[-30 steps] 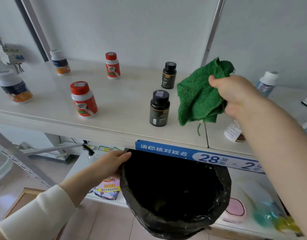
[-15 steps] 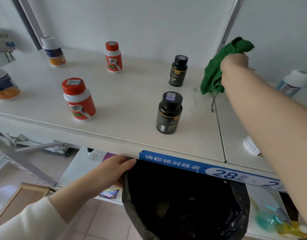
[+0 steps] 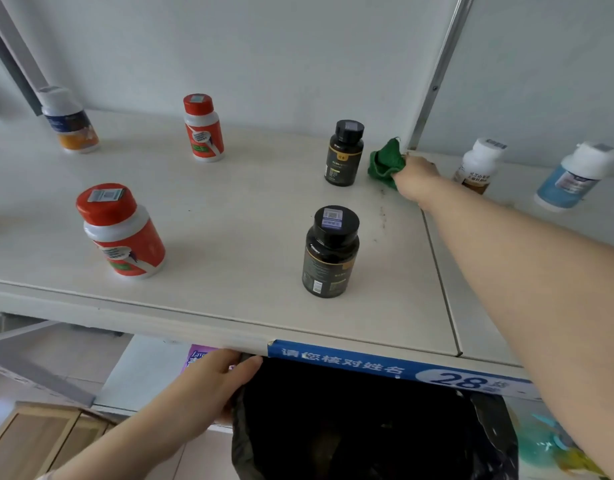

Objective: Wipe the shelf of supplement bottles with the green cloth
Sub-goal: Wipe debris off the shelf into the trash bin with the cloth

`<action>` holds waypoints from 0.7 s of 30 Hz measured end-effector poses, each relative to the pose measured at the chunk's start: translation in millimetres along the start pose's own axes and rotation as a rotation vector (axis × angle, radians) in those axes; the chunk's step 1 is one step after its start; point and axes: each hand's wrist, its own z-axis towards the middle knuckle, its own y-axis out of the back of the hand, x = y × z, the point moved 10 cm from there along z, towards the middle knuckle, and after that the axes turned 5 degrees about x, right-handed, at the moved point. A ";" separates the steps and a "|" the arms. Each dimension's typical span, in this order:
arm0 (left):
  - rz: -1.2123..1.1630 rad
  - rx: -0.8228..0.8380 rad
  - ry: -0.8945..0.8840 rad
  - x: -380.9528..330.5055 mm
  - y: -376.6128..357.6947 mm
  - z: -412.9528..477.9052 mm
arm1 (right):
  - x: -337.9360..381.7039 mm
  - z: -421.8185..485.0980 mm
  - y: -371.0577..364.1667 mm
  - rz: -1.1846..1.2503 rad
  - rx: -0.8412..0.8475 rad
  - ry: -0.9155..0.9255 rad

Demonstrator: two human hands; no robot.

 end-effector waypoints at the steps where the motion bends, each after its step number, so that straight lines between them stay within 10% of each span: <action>1: -0.002 0.007 -0.008 -2.1 -1.0 -1.2 | 0.2 -4.6 -1.5 -0.002 -0.008 0.015; 21: 0.021 0.047 -0.059 -24.9 -14.1 -12.9 | -8.0 -159.0 -25.4 0.149 0.073 0.230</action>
